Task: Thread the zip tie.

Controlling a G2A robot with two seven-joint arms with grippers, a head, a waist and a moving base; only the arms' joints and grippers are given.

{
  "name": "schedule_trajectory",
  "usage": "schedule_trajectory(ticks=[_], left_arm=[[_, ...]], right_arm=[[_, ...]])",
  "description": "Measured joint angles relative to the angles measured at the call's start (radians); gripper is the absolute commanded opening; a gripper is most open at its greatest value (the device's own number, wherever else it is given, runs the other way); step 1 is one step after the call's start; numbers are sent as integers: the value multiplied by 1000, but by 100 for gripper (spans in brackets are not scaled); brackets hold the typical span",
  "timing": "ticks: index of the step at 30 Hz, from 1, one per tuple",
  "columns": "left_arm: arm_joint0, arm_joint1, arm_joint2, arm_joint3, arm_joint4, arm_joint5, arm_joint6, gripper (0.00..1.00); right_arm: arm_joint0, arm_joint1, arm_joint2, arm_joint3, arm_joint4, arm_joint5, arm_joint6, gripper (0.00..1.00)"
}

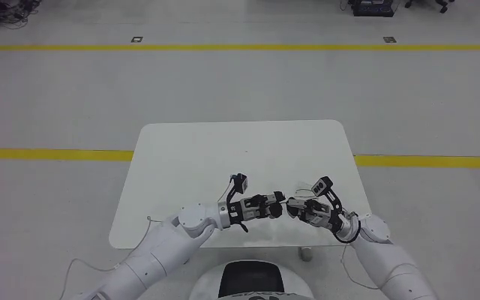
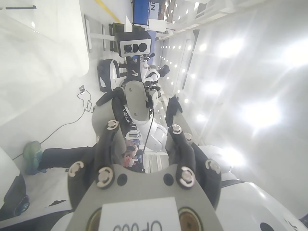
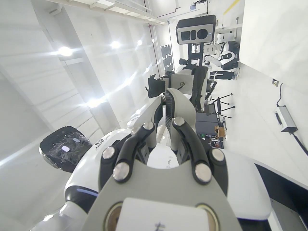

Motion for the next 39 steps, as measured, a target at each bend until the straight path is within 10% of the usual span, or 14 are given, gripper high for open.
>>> schedule_trajectory(ticks=[39], left_arm=[[2, -1, -4, -12, 38, 25, 22, 28]], right_arm=[[-48, 28, 42, -118, -281, 21, -157, 0]])
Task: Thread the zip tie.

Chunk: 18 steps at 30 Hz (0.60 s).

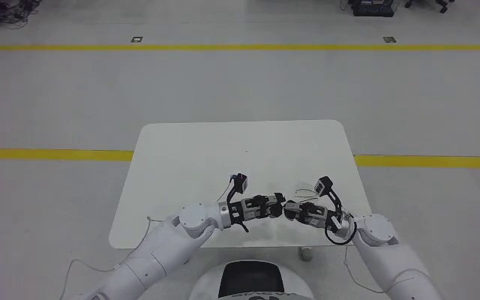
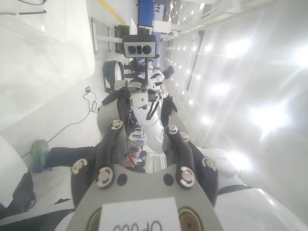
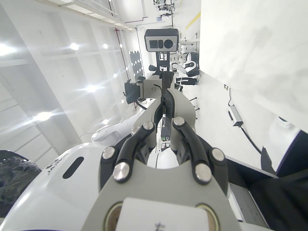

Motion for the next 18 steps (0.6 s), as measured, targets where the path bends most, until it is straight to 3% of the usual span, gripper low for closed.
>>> schedule_trajectory(ticks=[6, 8, 18], left_arm=[[1, -1, 0, 3, 2, 1, 0, 25], [0, -1, 1, 4, 3, 1, 1, 20], [-4, -5, 9, 18, 2, 12, 0, 17]], right_arm=[[-5, 2, 3, -4, 10, -5, -4, 0], [-5, 2, 4, -2, 18, -7, -3, 0], [-3, 2, -2, 9, 37, -12, 6, 0]])
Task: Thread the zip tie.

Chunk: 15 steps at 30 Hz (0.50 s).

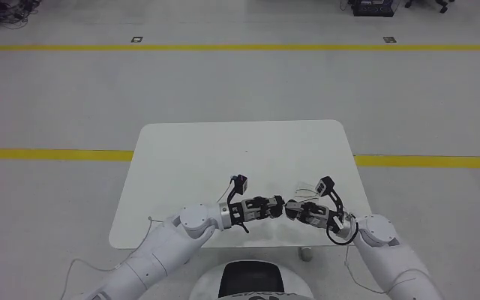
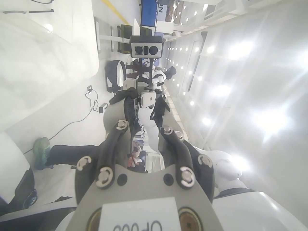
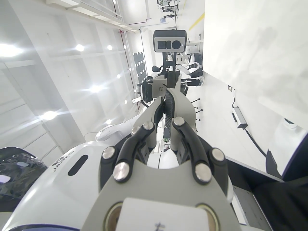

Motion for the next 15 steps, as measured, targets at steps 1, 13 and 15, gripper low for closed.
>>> schedule_trajectory(ticks=[1, 13, 15], left_arm=[[-1, 0, 1, 1, 0, 0, 0, 17], [-5, -4, 6, 9, 0, 6, 0, 15], [-5, -5, 6, 9, 0, 6, 0, 14]], right_arm=[[1, 0, -2, 1, 0, 0, 0, 0], [8, 0, -11, 12, 1, -2, -5, 0], [8, 1, -11, 13, 1, -2, -6, 0]])
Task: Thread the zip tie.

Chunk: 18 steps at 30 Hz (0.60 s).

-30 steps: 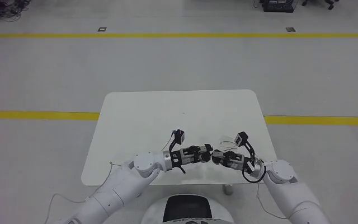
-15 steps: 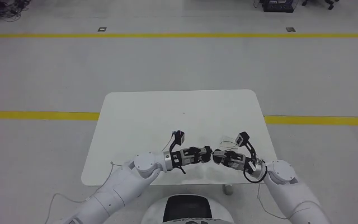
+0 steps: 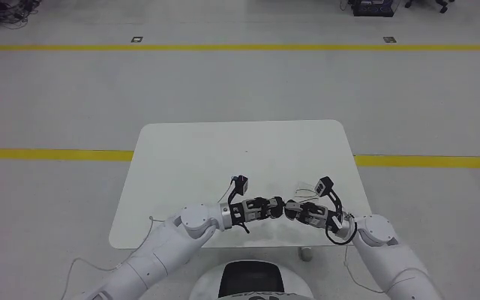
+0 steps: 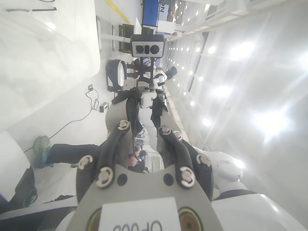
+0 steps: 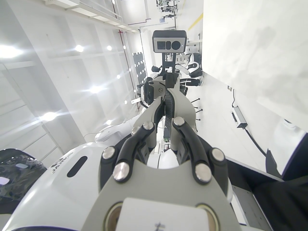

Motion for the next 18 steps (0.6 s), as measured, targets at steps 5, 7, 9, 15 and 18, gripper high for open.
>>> schedule_trajectory(ticks=[5, 7, 9, 15, 18], left_arm=[[0, -1, 0, 1, 0, -2, 1, 13], [0, -1, 0, 1, 0, -2, 1, 11], [0, -1, 0, 2, 1, 0, 0, 11], [-2, -3, 2, 5, 1, 4, 0, 8], [-3, -3, 3, 7, 0, 6, 1, 7]], right_arm=[[-1, 2, 1, -1, -5, 3, -2, 0], [-1, 2, 1, -2, -6, 5, -1, 0], [-1, 3, 0, -2, -4, 6, 0, 0], [0, 2, -2, 0, 6, -2, 2, 0], [0, 3, -2, 1, 9, -3, 2, 0]])
